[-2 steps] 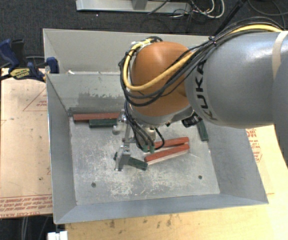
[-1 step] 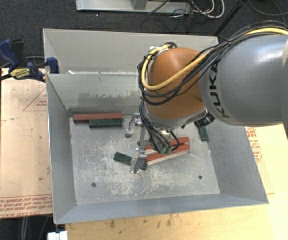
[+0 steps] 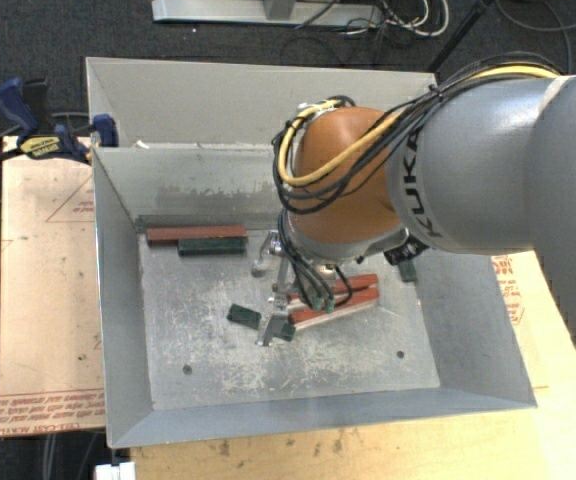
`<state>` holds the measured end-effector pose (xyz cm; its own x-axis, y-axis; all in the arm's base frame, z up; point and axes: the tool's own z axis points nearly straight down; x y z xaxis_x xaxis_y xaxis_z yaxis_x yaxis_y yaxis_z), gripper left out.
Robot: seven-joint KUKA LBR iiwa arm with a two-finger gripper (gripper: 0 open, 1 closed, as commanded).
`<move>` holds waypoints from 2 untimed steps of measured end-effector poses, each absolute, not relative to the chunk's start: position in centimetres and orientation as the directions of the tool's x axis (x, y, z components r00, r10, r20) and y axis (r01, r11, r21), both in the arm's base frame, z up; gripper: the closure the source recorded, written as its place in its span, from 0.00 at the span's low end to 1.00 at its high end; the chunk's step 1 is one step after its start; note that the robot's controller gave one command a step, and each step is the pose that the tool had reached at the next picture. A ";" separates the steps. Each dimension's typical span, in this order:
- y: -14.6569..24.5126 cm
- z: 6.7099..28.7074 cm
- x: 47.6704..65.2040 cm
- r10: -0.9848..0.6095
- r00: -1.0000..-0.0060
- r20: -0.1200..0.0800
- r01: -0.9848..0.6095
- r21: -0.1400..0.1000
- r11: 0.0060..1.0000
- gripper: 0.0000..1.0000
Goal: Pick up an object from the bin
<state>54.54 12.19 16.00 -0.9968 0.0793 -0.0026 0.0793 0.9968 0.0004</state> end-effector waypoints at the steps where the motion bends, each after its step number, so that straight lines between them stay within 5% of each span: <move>1: 11.8 7.9 56.8 0.008 -1.000 -0.005 0.008 0.004 1.000 1.00; 2: 11.8 7.9 56.8 0.008 -1.000 -0.005 0.008 0.005 1.000 1.00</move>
Offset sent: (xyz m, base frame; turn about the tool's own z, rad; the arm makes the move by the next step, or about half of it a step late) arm 0.0000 0.0000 0.0000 0.0000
